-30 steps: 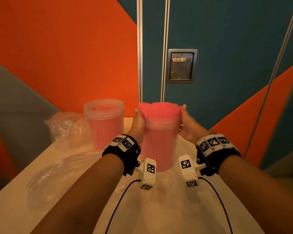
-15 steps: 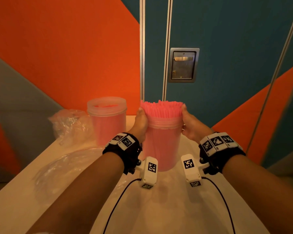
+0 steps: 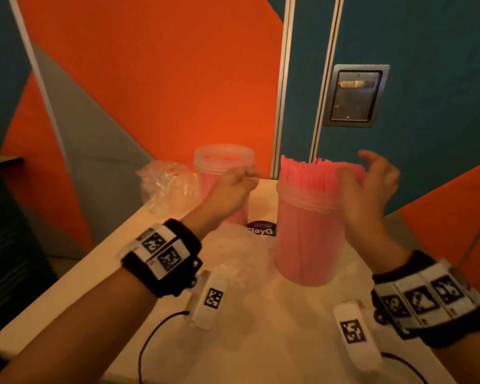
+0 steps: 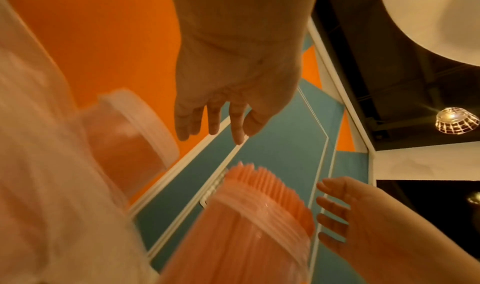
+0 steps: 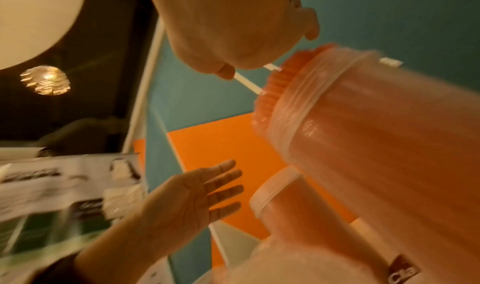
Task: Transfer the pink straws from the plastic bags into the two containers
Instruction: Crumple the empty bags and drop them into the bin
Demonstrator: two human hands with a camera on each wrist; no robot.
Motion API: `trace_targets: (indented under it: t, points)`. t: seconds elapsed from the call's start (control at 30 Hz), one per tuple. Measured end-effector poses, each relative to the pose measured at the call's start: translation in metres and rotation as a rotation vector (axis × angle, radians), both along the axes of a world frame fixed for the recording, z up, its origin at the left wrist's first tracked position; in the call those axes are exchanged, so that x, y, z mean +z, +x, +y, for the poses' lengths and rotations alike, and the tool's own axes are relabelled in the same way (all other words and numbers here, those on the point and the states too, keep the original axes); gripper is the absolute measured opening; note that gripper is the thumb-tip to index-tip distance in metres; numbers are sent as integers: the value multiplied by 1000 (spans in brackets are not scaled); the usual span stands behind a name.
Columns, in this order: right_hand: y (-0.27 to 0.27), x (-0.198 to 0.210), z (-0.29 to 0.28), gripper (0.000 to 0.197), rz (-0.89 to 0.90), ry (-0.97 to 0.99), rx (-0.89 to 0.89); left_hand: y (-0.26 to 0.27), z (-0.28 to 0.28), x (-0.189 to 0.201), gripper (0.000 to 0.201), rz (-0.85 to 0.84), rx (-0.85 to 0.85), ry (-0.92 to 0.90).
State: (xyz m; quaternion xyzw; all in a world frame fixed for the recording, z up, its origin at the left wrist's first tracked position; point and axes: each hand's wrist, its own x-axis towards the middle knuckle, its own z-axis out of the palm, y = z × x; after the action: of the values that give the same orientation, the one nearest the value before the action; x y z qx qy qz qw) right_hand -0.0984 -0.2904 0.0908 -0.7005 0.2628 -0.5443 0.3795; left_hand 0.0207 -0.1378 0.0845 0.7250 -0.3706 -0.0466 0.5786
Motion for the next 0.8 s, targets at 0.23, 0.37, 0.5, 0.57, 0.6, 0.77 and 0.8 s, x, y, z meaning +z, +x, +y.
trace_targets:
  t: [0.23,0.37,0.5,0.57,0.6,0.77,0.8]
  points:
    - [48,-36,101,33,323,-426,342,20,120,-18,32,34,214,97]
    - [75,-68,116,91,940,-559,542,18,174,-52,23,-67,355,422]
    - [90,-97,110,124,1197,-338,514,20,192,-91,98,97,308,501]
    - [95,-111,105,111,1185,-262,462,22,188,-108,114,130,311,479]
    - [97,-114,105,100,1151,-217,483,23,186,-115,113,111,329,471]
    - [99,-113,111,91,760,224,1044,24,163,-112,77,196,372,44]
    - [95,-107,120,100,685,293,1185,21,156,-106,69,241,325,-38]
